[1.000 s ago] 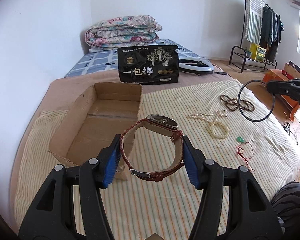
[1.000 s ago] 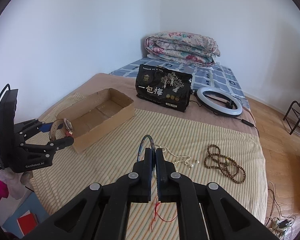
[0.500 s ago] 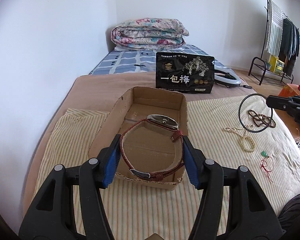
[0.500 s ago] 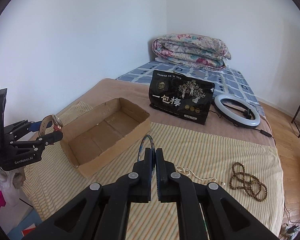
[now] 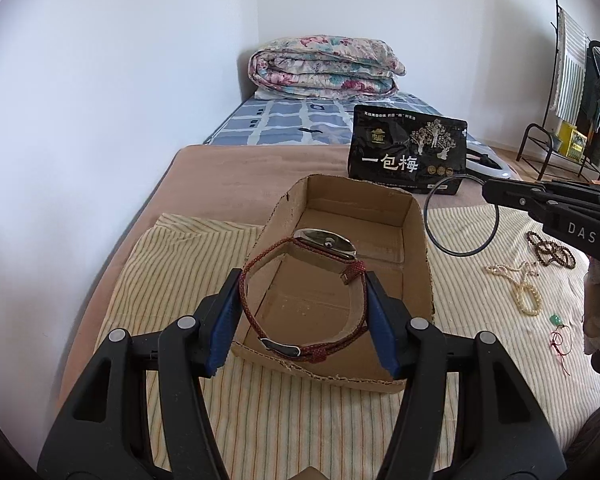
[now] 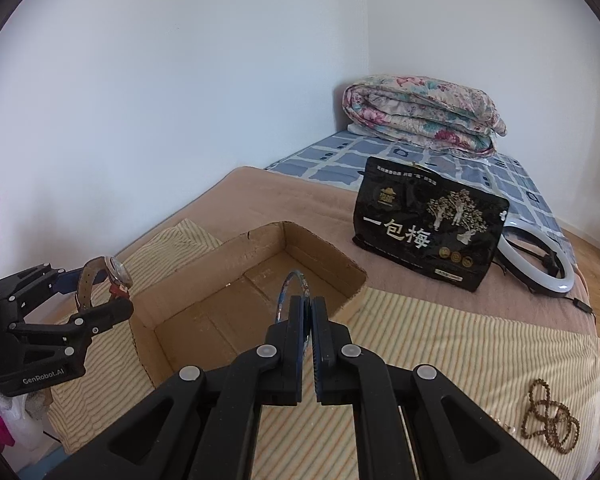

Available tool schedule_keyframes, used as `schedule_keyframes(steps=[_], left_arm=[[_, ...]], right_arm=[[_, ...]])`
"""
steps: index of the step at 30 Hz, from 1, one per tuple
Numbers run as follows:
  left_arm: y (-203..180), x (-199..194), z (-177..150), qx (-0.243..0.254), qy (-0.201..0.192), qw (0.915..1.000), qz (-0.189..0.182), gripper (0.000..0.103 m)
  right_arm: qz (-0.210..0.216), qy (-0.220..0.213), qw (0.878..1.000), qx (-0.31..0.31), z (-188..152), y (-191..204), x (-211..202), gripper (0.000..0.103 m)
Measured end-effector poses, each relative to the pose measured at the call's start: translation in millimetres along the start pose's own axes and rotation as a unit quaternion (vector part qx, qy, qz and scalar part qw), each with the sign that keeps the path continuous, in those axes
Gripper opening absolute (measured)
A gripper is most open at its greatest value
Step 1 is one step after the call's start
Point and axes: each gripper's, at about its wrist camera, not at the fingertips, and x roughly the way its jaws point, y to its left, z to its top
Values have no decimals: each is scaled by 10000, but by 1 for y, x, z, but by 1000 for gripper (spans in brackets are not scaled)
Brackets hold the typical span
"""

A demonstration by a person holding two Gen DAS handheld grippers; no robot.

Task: Organize jewelry
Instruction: 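Carry the wristwatch with the left gripper into the cardboard box, then open the left gripper while the right gripper drops the bangle into the box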

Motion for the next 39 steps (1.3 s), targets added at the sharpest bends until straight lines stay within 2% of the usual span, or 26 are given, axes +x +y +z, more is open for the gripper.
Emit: schedule_keyframes(steps=[7,14,21,29,31,32,33,34,37,39], left_arm=[[6,16,0,-58,118,9999,51,59],[1,28,-3,-21,244,9997,22,59],[-5,41,-5,-4,371,9993,-10,59],[-8,49,-5,-22,411,9992,-11,60],[-8,49,-5,-27,395,9992,-17,62],[-8,49,-4,-34,383,9993,1,66],[-8,48,-3,-46,370,9993,32,70],[-7,46,-3,-64,340,9994,42,77],[-5,42,-1,-119,261,9996,42,79],[-5,40,0,-120,240,9996,53,79]], right_arm=[[148,50,9999,-43,12,12,39,1],[-6,158,9999,53,13,5,70,1],[-181,228,9994,198,13,-11,87,1],[-60,259,9994,216,12,-14,95,2],[-23,263,9994,202,13,-11,95,10],[-20,233,9995,199,14,-10,93,26],[-41,179,9996,198,15,-8,92,38],[-62,133,9997,195,15,-7,89,40],[-117,84,9997,210,18,-6,85,56],[-176,13,9996,242,20,-6,80,71]])
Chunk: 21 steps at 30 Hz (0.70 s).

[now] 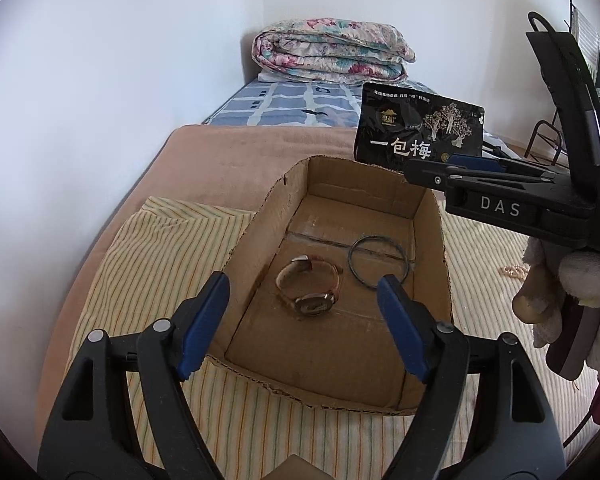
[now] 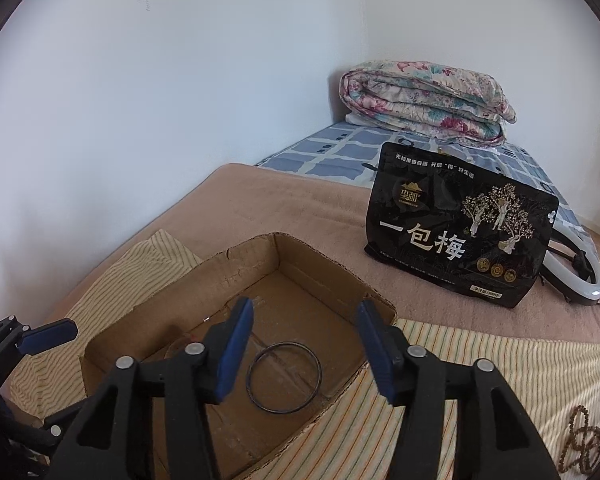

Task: Organize jewelry
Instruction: 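Open the left gripper while the right gripper drops the bangle into the box, then move both grippers back toward the cream bead bracelet and jade pendant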

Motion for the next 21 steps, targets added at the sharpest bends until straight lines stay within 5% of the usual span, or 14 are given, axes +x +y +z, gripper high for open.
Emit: schedule_keyframes(steps=[12,21], left_arm=[[-6,-22,-2,55,-109,9999,-33,79],[-23,-43,6,217,-255,9994,-134,79]], right_arm=[[-177,-228,9996,-6,6,2,-35,100],[-306,-405,9984,235,-2,-26,-95,103]])
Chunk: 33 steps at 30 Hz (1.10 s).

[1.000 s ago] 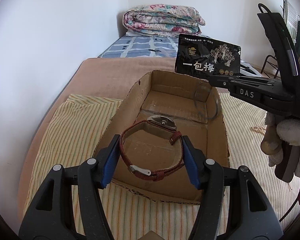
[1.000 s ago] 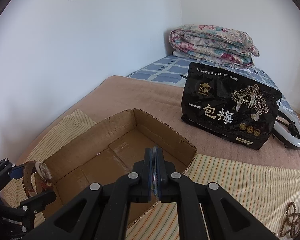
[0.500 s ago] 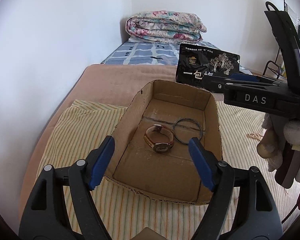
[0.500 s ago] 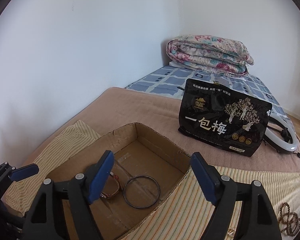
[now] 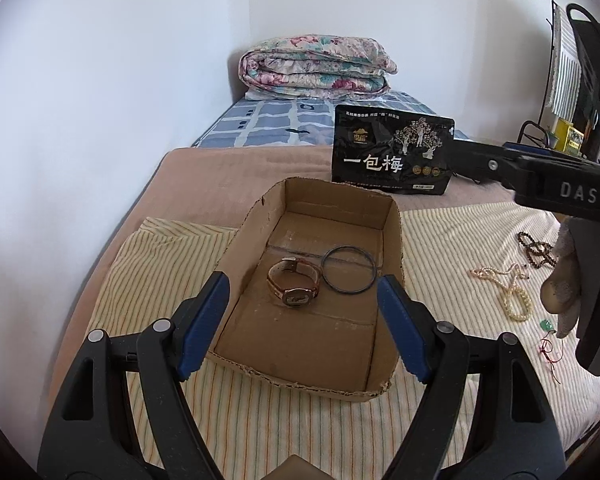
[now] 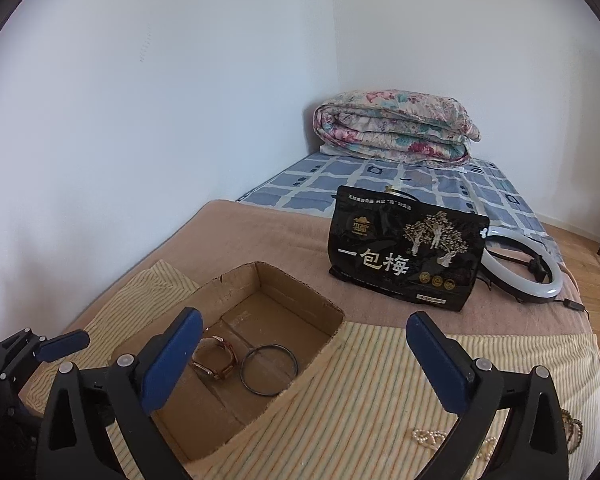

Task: Organize jewelry
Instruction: 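Move both grippers back toward the cream bead bracelet and jade pendant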

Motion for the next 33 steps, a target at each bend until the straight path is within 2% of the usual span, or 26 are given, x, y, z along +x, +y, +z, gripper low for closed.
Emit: schedule_keyframes(steps=[9,13,16,19,24,29,33], left_arm=[[-31,-26,43,476,-349,9981,-178,79],[-50,-41,66,767,-480,9953,-335,79],[-65,-50,83,822,-447,9940,-563,79],[-82,-54,94,741,-346,9935,-788,79],[-117,-57,88,836,-366,9910,-975,79],[-154,-37,62,886,-57,9883,-1242,79],[-178,-10,35,909,364,9847,-1440,78]], right_arm=[[-539,-301,9963,592,-22,-71,-94,103],[-1033,-421,9912,713,-36,-99,-138,103],[-1301,-381,9881,721,-54,-117,-164,103],[-1476,-146,9860,767,-83,-135,-177,103],[-1497,483,9840,831,-126,-162,-172,103],[-1417,696,9832,916,-152,-176,-170,102],[-1306,892,9834,889,-165,-177,-153,97]])
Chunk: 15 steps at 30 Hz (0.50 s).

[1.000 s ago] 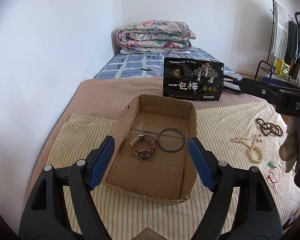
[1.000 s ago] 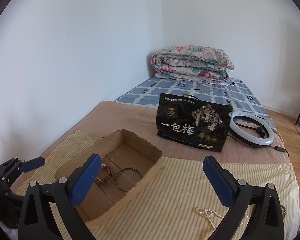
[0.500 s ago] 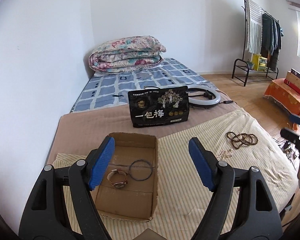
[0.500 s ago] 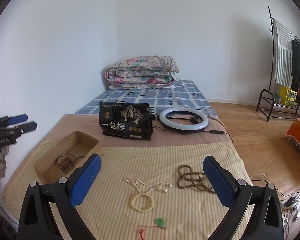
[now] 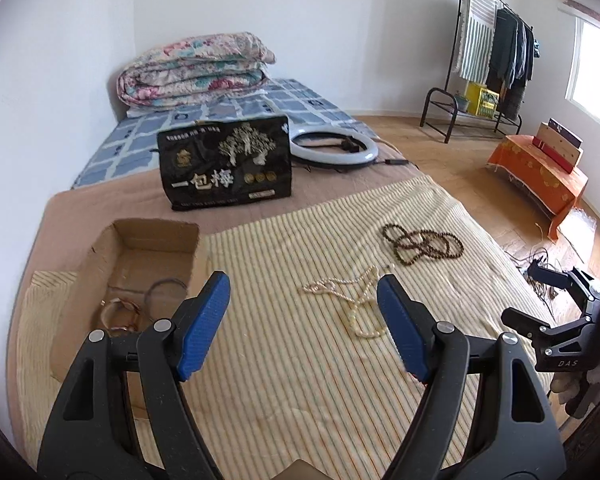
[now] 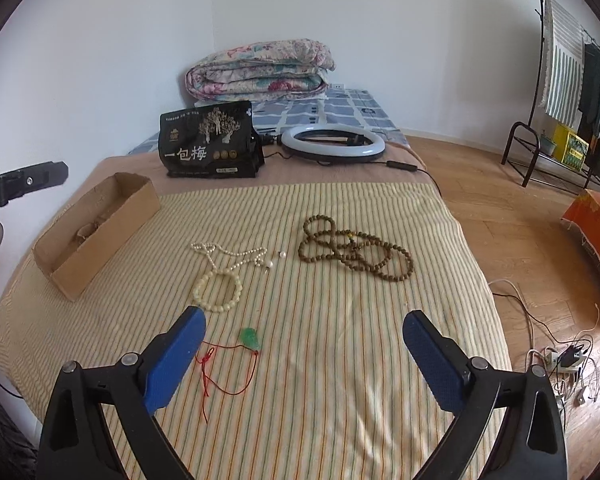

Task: Organize jewelry
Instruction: 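Move both grippers back toward the cream bead bracelet and jade pendant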

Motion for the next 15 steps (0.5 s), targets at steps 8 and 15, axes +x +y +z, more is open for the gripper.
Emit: schedule_keyframes(steps=[8,15], left_arm=[[-16,66,-17,31,587,9979,-255,56],[-19,117,-27,-214,1139,9921,-485,49]], right_arm=[[265,584,9977,-226,-20,14,50,83],[546,881,9942,-280,-19,22,80,73]])
